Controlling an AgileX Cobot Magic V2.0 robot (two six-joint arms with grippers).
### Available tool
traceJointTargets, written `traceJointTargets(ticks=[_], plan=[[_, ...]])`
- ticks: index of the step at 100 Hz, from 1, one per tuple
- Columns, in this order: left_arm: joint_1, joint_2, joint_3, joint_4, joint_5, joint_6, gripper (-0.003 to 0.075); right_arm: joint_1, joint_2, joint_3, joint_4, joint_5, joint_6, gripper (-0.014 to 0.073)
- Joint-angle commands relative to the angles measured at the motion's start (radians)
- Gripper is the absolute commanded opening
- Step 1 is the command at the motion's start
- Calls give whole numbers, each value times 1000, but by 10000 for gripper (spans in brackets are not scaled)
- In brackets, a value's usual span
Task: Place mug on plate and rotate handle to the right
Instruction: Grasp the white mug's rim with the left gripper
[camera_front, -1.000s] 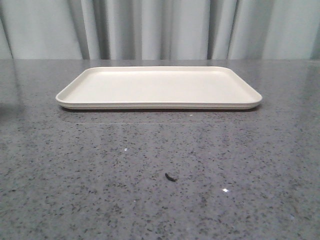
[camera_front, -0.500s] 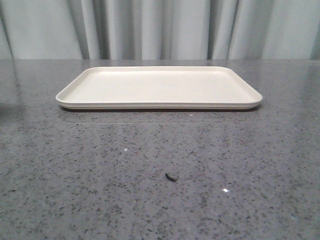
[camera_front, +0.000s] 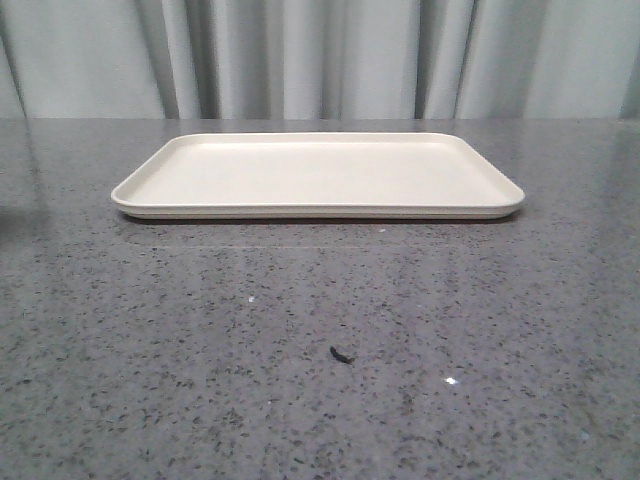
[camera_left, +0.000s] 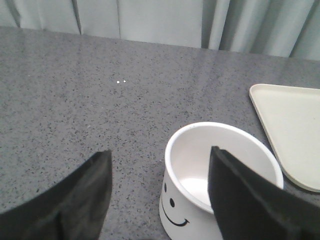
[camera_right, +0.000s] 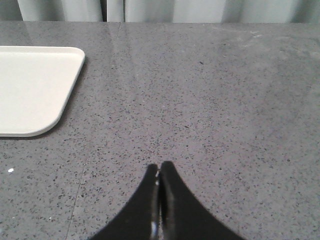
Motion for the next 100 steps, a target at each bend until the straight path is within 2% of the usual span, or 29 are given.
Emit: traceJointTargets(ticks=[1, 14, 38, 59, 100], plan=[[-4, 40, -90, -27, 15, -2, 428, -3, 21, -33, -1, -74, -2, -61], [-2, 126, -191, -43, 107, -15, 433, -3, 21, -33, -1, -75, -2, -61], [-2, 311, -371, -37, 292, -167, 433, -3, 21, -33, -1, -75, -2, -61], [-2, 482, -488, -39, 438, -170, 432, -3, 21, -33, -1, -76, -2, -61], [-2, 610, -524, -29, 507, -170, 430, -3, 21, -33, -1, -81, -2, -61]])
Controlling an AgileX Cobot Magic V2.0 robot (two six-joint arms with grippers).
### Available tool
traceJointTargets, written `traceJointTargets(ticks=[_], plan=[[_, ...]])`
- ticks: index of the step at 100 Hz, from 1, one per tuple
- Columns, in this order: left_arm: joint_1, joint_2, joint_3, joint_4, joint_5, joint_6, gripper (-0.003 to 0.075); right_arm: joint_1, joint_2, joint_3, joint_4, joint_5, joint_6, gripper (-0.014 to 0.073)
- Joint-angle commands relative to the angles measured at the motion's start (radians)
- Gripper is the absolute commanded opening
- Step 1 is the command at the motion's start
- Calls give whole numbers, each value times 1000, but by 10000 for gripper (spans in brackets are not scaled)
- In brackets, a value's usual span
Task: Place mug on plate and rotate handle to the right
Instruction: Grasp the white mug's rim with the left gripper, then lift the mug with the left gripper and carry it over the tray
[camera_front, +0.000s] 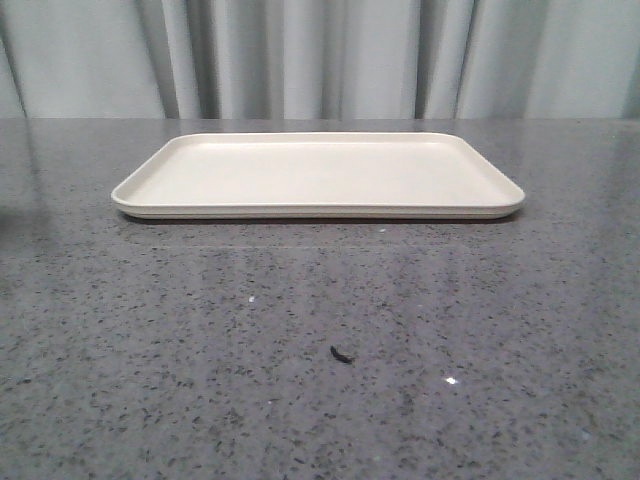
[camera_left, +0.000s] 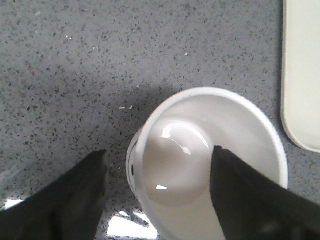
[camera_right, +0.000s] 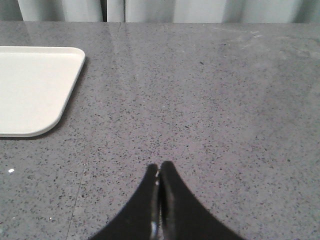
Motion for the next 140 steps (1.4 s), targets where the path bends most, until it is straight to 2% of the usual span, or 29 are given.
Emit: traceJointTargets(ticks=[1, 22, 67, 90, 119, 140], plan=[[-2, 6, -35, -6, -24, -11, 430, -3, 21, -33, -7, -82, -2, -61], [-2, 50, -35, -3, 4, -11, 409, -3, 21, -33, -7, -91, -2, -61], [-2, 65, -35, -3, -1, -11, 93, -3, 21, -33, -7, -92, -2, -61], [-2, 65, -35, 8, -2, -11, -18, -3, 21, -33, -7, -92, -2, -61], [-2, 65, -35, -3, 20, -11, -19, -3, 21, -33, -7, -92, -2, -61], [-2, 65, -35, -121, -7, -11, -19, -3, 21, -33, -7, -93, -2, -61]])
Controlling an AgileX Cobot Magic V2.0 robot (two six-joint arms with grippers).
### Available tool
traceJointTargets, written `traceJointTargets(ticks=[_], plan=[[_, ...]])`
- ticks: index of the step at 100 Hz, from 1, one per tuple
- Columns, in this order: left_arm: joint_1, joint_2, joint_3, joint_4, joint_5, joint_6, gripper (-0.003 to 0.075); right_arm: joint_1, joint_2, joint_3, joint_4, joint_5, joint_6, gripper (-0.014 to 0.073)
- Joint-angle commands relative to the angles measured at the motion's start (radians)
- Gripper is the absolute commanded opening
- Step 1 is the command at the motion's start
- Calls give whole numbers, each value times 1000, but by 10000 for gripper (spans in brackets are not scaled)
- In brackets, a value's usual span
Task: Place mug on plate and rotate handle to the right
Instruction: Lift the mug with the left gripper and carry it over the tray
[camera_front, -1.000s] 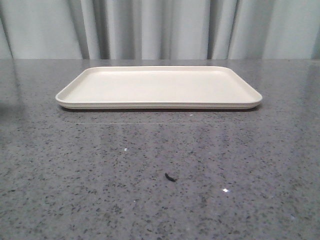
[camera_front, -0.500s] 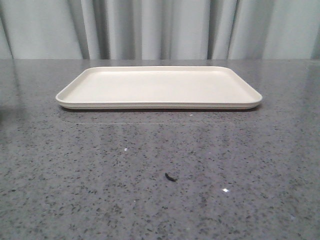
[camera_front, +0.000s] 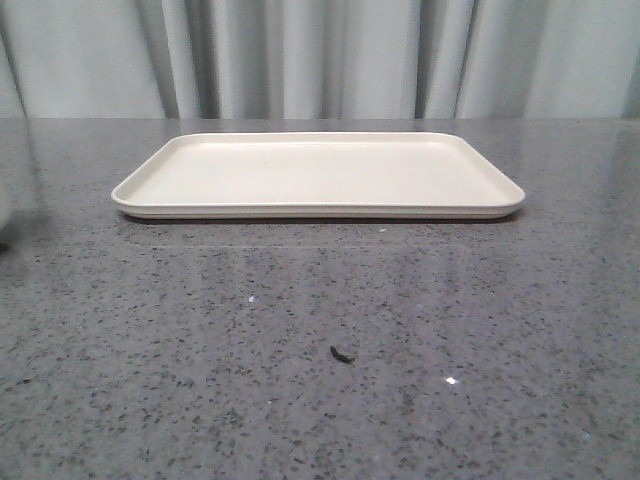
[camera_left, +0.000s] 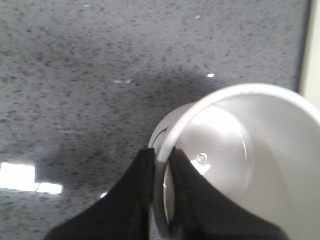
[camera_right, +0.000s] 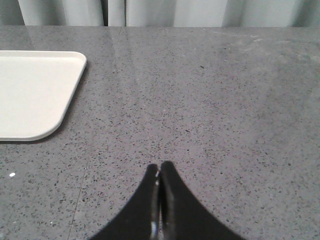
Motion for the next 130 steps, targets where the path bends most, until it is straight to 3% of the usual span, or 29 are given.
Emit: traceJointTargets(ticks=[1, 26, 49, 85, 111, 130], plan=[[-2, -17, -31, -75, -52, -11, -19, -3, 21, -33, -7, -81, -2, -61], [-72, -17, -71, -99, -102, -82, -19, -3, 21, -33, -7, -83, -2, -61], [-226, 37, -200, -59, -127, -197, -19, -3, 21, -33, -7, -83, -2, -61], [-507, 292, -434, 75, -152, -402, -19, -3, 21, -33, -7, -83, -2, -61], [-603, 420, -554, 81, -211, -476, -19, -3, 21, -33, -7, -83, -2, -61], [-619, 501, -612, 93, -211, -513, -19, -3, 21, -33, -7, -83, -2, -61]])
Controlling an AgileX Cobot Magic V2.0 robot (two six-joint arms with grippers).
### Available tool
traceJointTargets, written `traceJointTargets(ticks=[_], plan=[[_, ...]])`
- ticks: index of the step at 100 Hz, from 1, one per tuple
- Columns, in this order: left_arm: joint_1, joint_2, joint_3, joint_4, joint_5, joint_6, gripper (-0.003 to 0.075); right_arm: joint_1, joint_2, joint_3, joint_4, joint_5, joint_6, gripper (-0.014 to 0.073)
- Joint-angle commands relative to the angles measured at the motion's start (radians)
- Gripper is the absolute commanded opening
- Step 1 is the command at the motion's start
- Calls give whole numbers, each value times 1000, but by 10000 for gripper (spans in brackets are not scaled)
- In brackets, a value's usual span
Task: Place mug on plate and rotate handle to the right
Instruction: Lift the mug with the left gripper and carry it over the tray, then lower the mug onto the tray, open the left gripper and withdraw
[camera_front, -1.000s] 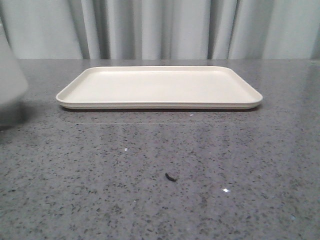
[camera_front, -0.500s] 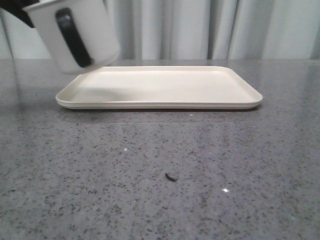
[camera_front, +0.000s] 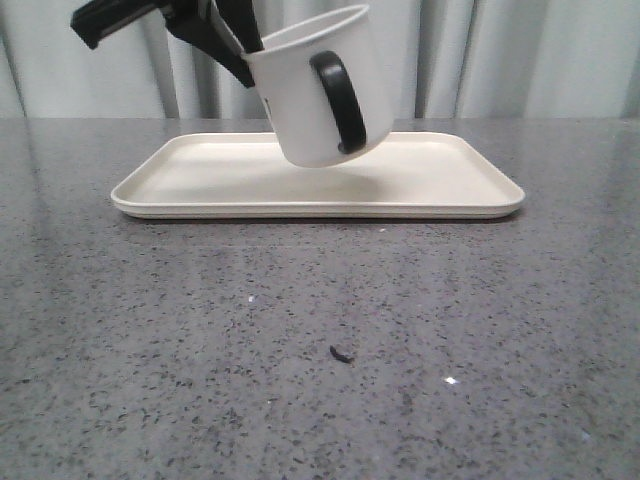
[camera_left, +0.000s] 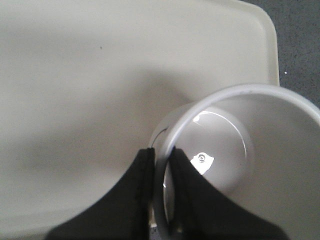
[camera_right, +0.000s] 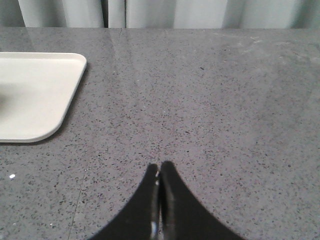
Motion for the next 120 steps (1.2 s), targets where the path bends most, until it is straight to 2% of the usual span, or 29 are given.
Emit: traceJointTargets(ticks=[1, 46, 58, 82, 91, 107, 120], plan=[[-10, -17, -55, 5, -59, -38, -19, -3, 21, -33, -7, -79, -2, -61], [-10, -9, -60, 49, -53, -71, -11, -3, 21, -33, -7, -86, -2, -61], [-10, -9, -60, 49, -38, -71, 58, -3, 21, -33, -7, -86, -2, -61], [-10, -9, -60, 51, -33, -71, 293, -3, 21, -33, -7, -86, -2, -61], [-10, -9, -60, 51, -33, -71, 360, -3, 21, -33, -7, -86, -2, -61], [-10, -38, -60, 67, -40, -71, 372, -3, 21, -33, -7, -86, -2, -61], [-12, -96, -60, 145, -42, -71, 370, 0, 21, -33, -7, -86, -2, -61]])
